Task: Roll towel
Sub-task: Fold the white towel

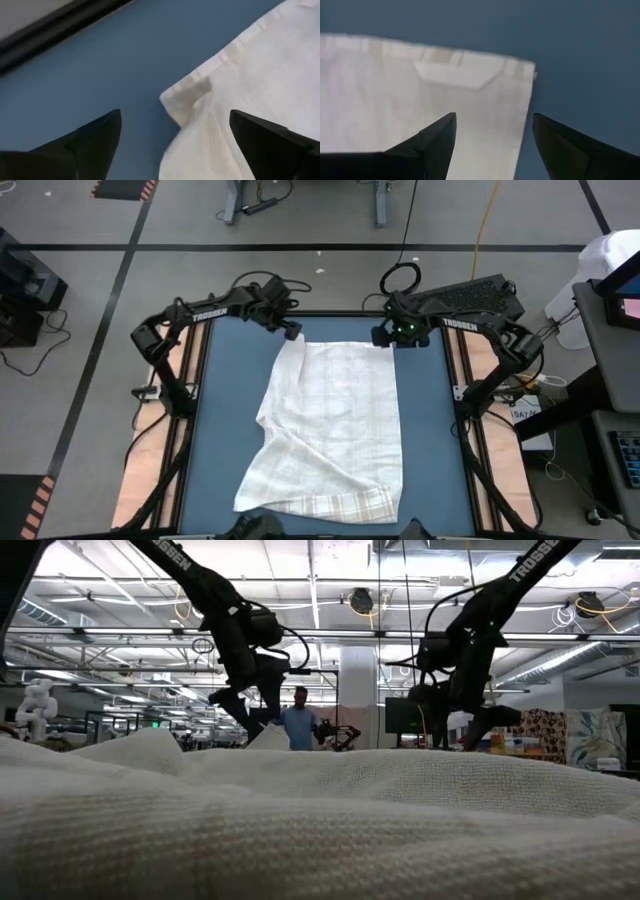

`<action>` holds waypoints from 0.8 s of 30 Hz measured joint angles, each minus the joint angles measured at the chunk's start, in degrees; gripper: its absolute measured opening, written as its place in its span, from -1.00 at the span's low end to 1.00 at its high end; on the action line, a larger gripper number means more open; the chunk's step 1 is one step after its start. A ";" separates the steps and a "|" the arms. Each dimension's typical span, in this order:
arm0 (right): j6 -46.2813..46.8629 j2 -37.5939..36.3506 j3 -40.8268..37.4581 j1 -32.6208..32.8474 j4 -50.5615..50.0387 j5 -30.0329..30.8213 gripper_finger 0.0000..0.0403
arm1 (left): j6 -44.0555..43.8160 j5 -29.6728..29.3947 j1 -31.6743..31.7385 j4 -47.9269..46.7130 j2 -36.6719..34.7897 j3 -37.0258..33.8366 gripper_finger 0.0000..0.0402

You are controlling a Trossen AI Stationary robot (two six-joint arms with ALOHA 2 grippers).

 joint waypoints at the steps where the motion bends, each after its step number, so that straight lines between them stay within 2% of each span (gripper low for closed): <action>1: 0.31 0.00 -0.39 -0.06 0.72 0.92 0.25 | 1.46 0.51 0.17 0.33 0.44 0.00 0.80; 6: 0.38 0.72 -2.18 -0.49 2.95 2.91 0.19 | 5.59 1.76 0.13 1.29 1.60 0.00 0.61; 17: 0.25 6.66 -2.21 -0.55 5.55 3.18 -0.19 | 5.18 2.31 0.13 4.84 4.45 0.00 0.12; 20: -0.41 7.08 -2.16 -0.52 5.66 3.37 -0.30 | 5.26 2.30 0.13 5.37 4.95 -0.04 -0.09; 24: -1.99 7.22 -2.20 -0.53 6.26 3.39 -0.55 | 5.74 2.29 0.13 5.79 4.86 -0.04 -0.53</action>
